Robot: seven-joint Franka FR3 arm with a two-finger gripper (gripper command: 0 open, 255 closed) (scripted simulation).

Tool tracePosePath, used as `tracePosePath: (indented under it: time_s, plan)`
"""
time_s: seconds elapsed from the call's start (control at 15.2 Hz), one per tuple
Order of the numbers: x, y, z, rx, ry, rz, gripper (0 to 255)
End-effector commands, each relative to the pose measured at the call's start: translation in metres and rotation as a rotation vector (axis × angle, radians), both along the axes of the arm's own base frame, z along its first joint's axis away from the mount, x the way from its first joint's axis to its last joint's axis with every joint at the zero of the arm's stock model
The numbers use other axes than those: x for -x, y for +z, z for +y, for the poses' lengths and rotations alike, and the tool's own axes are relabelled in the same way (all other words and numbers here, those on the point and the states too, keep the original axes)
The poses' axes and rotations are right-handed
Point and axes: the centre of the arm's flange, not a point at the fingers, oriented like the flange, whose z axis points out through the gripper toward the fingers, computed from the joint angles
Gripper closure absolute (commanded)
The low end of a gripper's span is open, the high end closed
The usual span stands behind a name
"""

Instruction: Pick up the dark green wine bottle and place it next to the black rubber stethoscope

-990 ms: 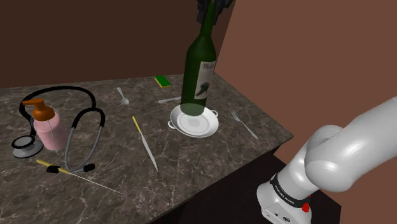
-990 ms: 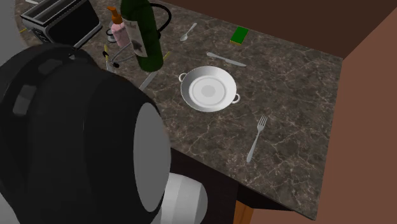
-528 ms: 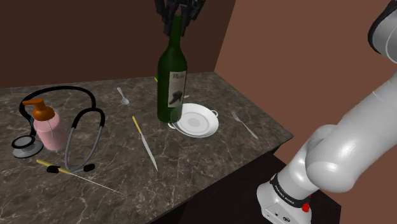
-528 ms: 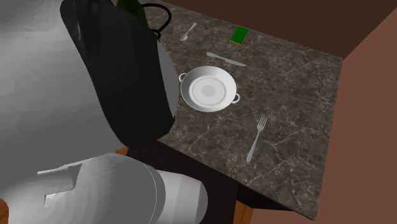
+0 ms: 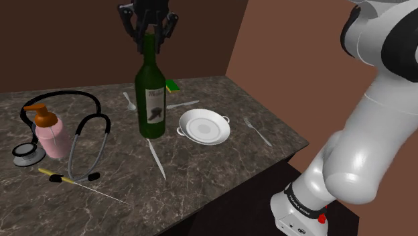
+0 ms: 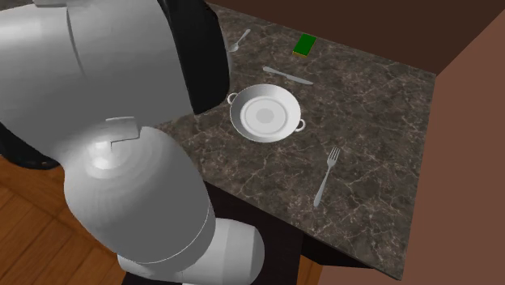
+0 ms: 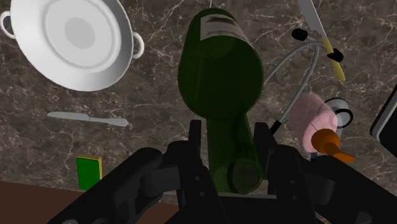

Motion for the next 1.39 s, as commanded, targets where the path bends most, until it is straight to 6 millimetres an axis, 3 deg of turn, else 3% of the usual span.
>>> tracePosePath:
  time_s: [0.0, 0.33, 1.32]
  plan:
    - [-0.016, -0.011, 0.021, 0.000, -0.002, -0.001, 255]
    - [-0.053, -0.045, 0.063, 0.000, -0.002, -0.001, 255]
    - [-0.053, -0.124, 0.063, 0.000, -0.002, -0.001, 255]
